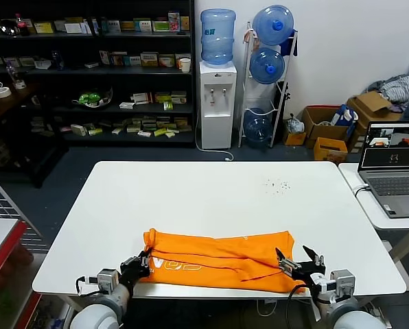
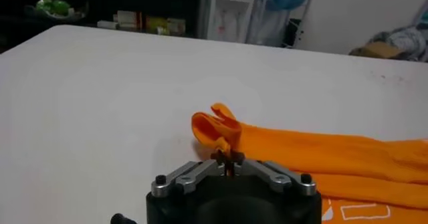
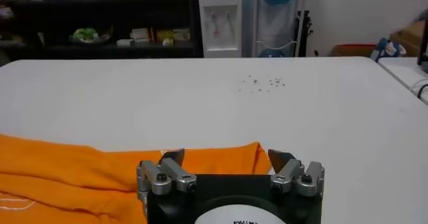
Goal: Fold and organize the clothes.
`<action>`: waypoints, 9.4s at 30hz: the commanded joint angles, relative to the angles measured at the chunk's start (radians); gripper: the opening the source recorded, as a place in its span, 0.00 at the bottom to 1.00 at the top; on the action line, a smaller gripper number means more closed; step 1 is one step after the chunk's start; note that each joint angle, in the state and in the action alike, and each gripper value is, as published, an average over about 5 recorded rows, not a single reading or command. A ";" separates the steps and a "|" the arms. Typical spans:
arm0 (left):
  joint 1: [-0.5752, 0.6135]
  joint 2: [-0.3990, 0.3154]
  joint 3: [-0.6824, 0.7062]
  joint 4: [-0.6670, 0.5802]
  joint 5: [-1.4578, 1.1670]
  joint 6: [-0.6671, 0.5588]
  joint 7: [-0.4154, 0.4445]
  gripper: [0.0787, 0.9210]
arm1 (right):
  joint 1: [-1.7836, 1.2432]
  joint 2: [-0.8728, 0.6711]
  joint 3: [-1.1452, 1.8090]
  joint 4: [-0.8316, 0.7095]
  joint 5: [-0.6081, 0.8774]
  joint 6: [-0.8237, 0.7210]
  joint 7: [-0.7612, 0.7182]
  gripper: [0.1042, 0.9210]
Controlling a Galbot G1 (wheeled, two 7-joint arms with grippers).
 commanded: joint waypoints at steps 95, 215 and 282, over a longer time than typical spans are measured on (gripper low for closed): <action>-0.034 0.275 -0.215 -0.079 -0.314 0.190 -0.014 0.76 | 0.098 0.080 -0.080 -0.077 -0.023 -0.020 0.020 0.88; -0.095 0.577 -0.343 -0.027 -0.482 0.333 -0.001 0.02 | 0.085 0.087 -0.060 -0.060 -0.038 0.014 0.008 0.88; -0.006 -0.003 -0.211 -0.076 0.098 -0.112 0.305 0.59 | 0.038 0.213 0.040 -0.175 -0.331 0.409 -0.269 0.88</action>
